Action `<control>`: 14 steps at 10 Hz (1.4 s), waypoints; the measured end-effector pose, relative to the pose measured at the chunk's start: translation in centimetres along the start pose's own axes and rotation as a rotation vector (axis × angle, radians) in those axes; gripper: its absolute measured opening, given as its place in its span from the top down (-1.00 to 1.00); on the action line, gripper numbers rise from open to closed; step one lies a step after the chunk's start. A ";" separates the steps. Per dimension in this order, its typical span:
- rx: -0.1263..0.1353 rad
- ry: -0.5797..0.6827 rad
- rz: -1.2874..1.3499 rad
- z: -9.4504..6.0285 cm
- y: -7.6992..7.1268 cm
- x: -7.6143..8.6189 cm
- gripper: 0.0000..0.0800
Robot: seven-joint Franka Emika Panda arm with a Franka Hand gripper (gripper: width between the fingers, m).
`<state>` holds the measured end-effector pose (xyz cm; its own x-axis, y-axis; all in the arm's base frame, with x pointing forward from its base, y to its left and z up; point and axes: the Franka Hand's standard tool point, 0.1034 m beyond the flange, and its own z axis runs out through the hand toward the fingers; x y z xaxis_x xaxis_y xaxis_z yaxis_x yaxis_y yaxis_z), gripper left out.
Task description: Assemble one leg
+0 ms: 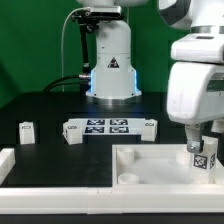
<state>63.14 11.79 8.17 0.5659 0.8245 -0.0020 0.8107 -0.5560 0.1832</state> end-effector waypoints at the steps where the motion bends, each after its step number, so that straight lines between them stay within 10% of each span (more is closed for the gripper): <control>1: -0.001 -0.001 -0.001 0.0 0.0 0.0 -0.31; 4: 0.004 -0.006 -0.003 0.1 -0.2 -0.1 0.24; 14: -0.011 0.033 0.927 -0.1 -0.3 0.5 0.24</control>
Offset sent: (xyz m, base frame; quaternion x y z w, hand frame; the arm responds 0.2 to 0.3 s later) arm 0.0000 0.0000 0.0000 0.0000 0.0000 0.0000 1.0000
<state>63.16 12.35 8.20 0.9826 0.0537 0.1779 0.0349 -0.9936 0.1074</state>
